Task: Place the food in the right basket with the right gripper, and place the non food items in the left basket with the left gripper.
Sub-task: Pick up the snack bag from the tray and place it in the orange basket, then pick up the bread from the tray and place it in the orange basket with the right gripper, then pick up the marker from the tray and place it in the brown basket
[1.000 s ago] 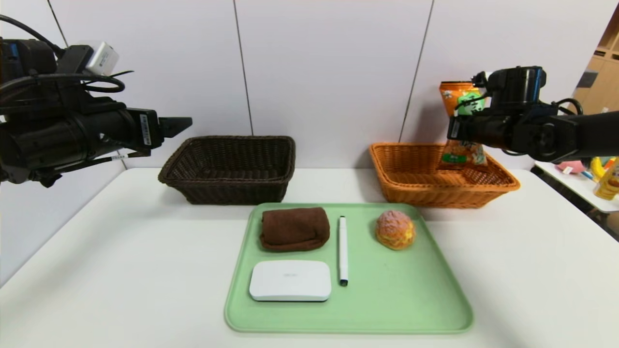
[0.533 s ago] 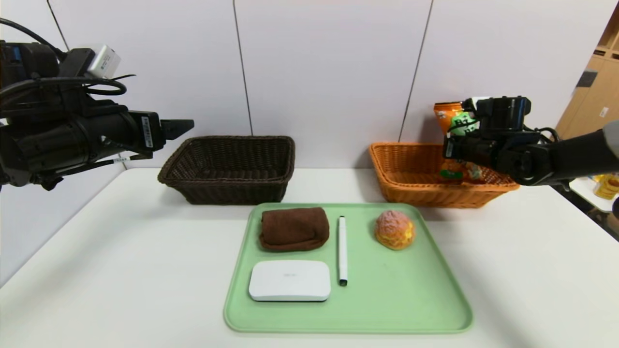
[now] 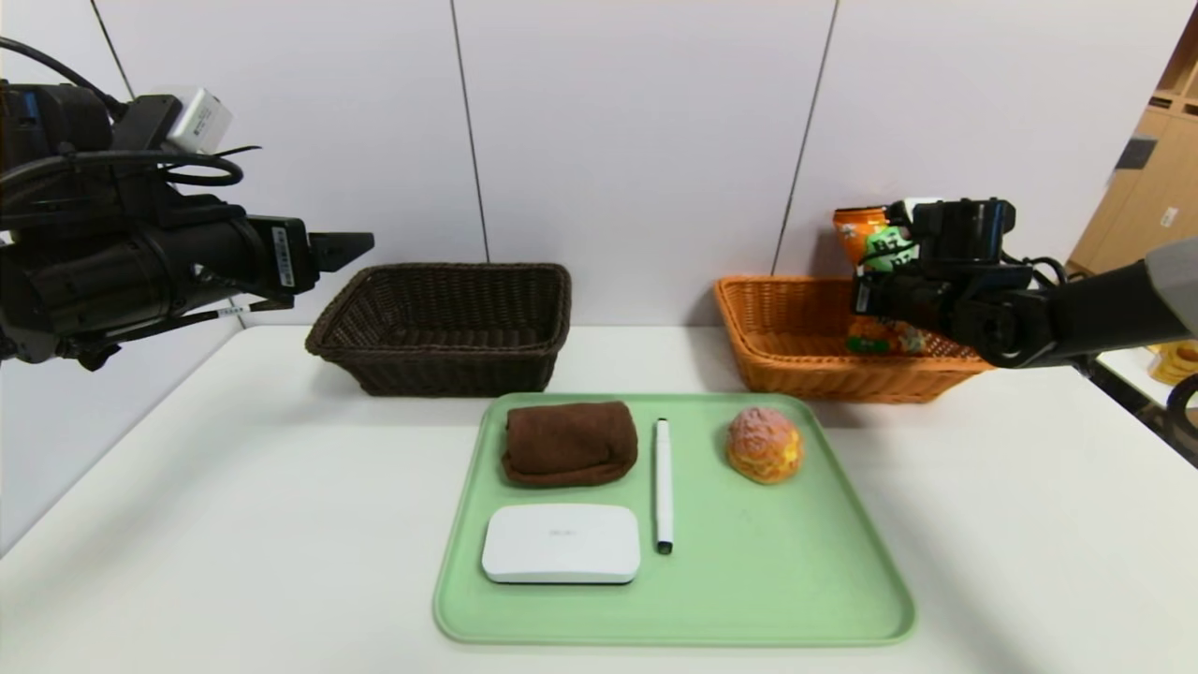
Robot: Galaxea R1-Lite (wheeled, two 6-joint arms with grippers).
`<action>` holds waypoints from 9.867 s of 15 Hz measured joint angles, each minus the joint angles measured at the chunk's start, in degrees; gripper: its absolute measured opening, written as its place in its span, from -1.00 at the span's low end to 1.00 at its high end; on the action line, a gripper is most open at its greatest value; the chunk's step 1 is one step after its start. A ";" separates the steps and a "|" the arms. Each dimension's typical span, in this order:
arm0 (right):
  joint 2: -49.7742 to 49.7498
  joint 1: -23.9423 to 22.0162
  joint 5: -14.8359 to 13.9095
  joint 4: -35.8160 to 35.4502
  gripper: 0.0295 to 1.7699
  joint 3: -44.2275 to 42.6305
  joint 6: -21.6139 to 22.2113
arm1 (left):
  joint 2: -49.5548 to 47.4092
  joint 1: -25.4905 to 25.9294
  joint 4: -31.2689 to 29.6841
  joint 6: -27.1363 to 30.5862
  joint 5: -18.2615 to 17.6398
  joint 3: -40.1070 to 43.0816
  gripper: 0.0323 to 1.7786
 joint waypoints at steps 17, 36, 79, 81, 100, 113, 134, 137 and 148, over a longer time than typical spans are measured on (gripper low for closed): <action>-12.90 1.11 0.22 7.69 0.77 5.56 -2.52 | -1.00 0.34 0.00 0.11 0.07 -0.07 0.90; -22.37 30.95 -0.18 76.20 0.91 -16.25 30.83 | -2.10 1.24 0.06 0.71 0.02 1.77 0.90; -2.94 27.12 -0.22 65.16 0.35 -11.91 32.34 | -0.78 1.80 0.01 -0.17 0.18 2.62 0.90; -2.94 27.15 -0.27 65.16 0.09 -11.97 32.34 | -0.78 2.01 0.00 -0.17 0.13 2.62 0.90; -20.53 19.76 -0.52 43.81 -0.13 -10.97 9.19 | -1.80 2.22 -0.05 -1.60 0.10 3.40 0.90; -2.56 10.84 -0.50 32.22 -0.16 -11.17 7.86 | -3.34 2.24 -0.02 -1.89 0.10 4.85 0.90; 0.54 10.40 -3.77 28.38 0.79 -12.30 6.51 | -3.17 2.29 -0.02 -2.23 0.10 4.85 0.90; -1.45 11.56 -4.38 28.42 0.84 -12.30 4.83 | -3.17 2.29 0.01 -2.28 0.10 4.83 0.90; -12.18 16.70 -9.37 32.20 0.91 -8.13 7.64 | -5.00 2.21 -5.42 -4.18 0.29 9.98 0.90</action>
